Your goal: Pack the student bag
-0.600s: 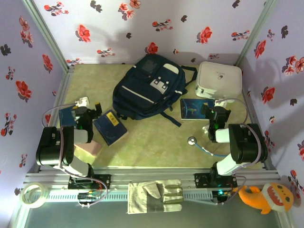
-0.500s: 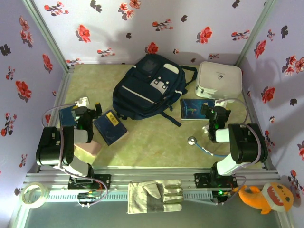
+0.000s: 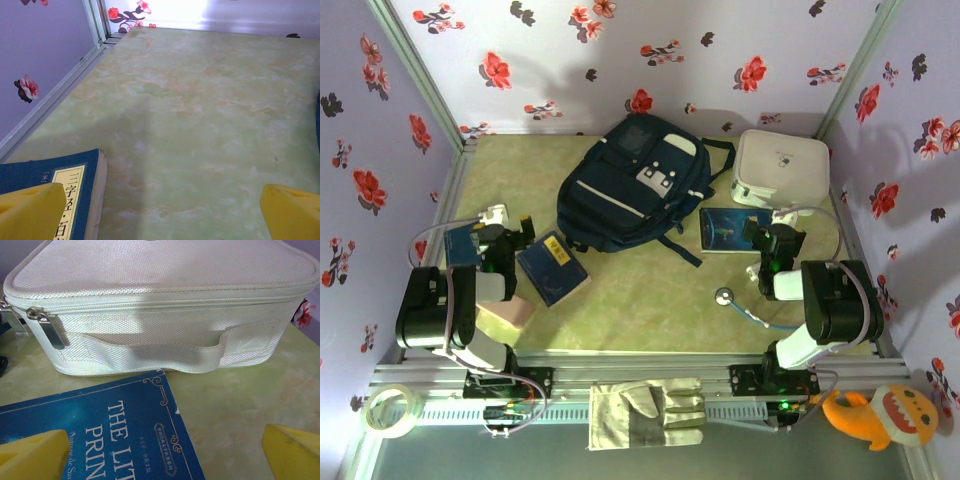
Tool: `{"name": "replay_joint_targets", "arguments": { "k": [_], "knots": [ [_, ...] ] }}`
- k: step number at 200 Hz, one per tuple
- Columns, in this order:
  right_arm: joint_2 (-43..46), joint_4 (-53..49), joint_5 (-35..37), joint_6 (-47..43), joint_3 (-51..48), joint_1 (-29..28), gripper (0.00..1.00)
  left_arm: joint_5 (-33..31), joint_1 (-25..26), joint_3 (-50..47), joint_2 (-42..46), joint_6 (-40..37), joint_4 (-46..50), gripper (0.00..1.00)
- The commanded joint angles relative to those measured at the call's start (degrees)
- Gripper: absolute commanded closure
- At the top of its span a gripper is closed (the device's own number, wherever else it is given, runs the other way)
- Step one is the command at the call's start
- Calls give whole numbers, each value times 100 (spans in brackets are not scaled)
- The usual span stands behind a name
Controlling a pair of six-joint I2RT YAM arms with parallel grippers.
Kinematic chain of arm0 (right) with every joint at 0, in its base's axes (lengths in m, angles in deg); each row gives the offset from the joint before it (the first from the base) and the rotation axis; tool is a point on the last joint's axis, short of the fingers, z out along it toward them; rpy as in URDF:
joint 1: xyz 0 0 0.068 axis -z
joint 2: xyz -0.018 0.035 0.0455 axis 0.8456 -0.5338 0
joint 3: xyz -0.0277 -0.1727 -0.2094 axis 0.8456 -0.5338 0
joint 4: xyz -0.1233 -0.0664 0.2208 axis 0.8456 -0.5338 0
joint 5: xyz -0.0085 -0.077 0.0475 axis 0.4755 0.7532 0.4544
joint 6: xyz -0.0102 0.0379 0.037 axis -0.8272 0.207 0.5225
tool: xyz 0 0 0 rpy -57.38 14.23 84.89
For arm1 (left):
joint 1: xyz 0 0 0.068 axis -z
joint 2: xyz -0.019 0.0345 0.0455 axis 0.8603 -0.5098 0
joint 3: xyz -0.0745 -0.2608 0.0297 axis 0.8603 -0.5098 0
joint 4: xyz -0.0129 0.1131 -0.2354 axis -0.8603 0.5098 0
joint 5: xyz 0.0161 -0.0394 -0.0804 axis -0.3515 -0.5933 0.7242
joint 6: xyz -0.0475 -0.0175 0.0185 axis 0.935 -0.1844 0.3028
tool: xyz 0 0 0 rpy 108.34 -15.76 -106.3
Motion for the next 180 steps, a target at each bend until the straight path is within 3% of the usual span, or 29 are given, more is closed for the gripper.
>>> {"name": "replay_joint_targets", "arguments": {
  "k": [1, 85, 120, 154, 180],
  "knots": [
    [-7, 6, -42, 103, 121, 22, 1, -76, 39, 41, -49, -106, -11, 0],
    [332, -116, 181, 111, 54, -12, 1, -74, 59, 23, -43, -144, -42, 0],
    [1443, -1757, 746, 18, 507, -305, 1, -174, 349, 61, 328, -559, 285, 0],
    [2067, -4061, 793, 1190, 1644, -347, 1, -671, 701, 619, 1074, -758, 1747, 0],
    [1849, -5094, 206, 1947, 2470, -398, 1, -789, 942, 1314, 1598, 208, 3115, 0]
  ]
}}
